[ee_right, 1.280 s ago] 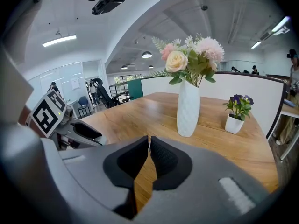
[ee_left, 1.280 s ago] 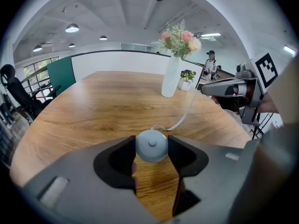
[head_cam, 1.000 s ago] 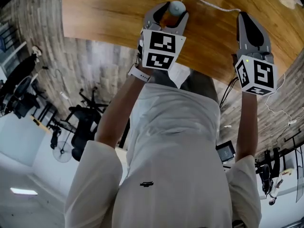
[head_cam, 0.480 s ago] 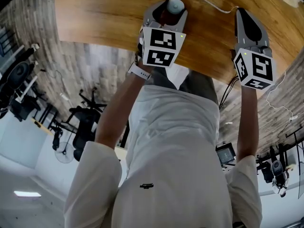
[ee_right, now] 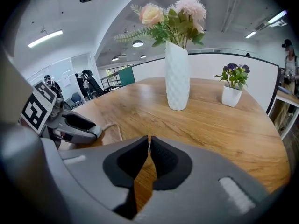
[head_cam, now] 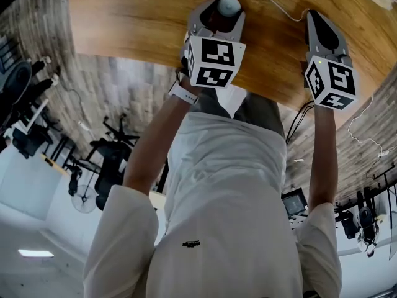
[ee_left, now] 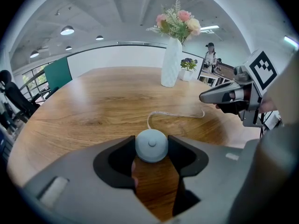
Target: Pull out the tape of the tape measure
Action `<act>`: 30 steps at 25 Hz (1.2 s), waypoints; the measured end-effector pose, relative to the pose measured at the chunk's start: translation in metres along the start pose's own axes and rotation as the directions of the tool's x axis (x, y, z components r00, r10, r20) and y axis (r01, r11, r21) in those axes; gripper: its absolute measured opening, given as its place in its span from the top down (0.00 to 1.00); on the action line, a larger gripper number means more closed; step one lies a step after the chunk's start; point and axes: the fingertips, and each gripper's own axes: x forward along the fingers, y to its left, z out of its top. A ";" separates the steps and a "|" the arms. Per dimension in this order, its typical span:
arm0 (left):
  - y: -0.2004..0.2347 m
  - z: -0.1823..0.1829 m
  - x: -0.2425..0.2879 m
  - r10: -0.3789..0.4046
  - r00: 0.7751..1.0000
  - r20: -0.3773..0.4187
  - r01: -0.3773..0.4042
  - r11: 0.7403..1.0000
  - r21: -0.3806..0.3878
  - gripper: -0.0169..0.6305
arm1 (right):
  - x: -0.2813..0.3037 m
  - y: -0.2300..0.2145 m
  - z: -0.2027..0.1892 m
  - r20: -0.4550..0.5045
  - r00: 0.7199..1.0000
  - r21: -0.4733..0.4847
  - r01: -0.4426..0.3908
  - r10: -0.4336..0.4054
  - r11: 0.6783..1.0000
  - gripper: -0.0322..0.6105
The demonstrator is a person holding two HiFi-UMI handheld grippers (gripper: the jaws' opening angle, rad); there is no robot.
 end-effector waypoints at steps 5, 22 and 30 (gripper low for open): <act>0.000 -0.003 0.001 0.008 1.000 -0.003 -0.008 1.000 0.001 0.60 | 0.005 -0.006 -0.016 -0.047 0.999 0.036 0.017 -0.015 0.999 0.92; 0.002 0.000 -0.003 -0.004 0.999 0.036 0.005 1.000 -0.029 0.55 | -0.006 -0.009 -0.029 -0.070 0.996 0.093 0.061 -0.054 0.994 0.71; 0.004 0.007 -0.018 0.005 0.999 0.051 -0.004 1.000 -0.023 0.55 | -0.018 0.001 -0.011 -0.030 0.998 0.110 0.051 -0.048 0.993 0.70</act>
